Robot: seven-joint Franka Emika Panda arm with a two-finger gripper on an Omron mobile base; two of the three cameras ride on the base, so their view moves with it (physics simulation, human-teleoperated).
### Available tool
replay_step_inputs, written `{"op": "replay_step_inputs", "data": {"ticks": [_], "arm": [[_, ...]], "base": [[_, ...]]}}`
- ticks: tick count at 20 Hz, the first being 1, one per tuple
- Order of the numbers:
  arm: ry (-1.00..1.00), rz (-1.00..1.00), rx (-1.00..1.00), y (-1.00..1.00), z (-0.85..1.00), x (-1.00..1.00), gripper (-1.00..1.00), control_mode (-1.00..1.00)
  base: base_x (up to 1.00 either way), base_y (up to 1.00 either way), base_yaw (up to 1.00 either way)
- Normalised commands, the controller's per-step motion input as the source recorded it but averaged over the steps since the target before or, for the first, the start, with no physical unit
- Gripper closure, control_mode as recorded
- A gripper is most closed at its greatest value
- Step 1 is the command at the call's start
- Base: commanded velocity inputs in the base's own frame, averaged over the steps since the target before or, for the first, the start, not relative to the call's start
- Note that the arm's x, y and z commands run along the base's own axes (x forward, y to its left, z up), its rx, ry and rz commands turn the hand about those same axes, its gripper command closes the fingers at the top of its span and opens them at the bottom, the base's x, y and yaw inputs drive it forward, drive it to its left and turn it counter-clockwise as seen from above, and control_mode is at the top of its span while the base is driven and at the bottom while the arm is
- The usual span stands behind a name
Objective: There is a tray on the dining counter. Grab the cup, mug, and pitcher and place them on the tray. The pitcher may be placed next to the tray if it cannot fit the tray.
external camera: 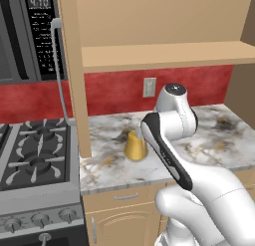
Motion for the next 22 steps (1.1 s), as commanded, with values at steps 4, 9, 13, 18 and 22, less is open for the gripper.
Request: {"op": "replay_step_inputs", "data": {"ticks": [4,9,13,18,22], "arm": [[0.00,0.00,0.00,0.13,-0.23,0.19,-1.00,-1.00],[0.00,0.00,0.00,0.14,-0.19,0.19,-1.00,-1.00],[0.00,0.00,0.00,0.12,-0.18,0.28,-1.00,-1.00],[0.00,0.00,0.00,0.01,-0.13,0.28,-1.00,-1.00],[0.00,0.00,0.00,0.00,-0.11,0.29,-1.00,-1.00]], "base": [[0.00,0.00,0.00],[0.00,0.00,0.00],[0.00,0.00,0.00],[0.00,0.00,0.00],[0.00,0.00,0.00]]}}
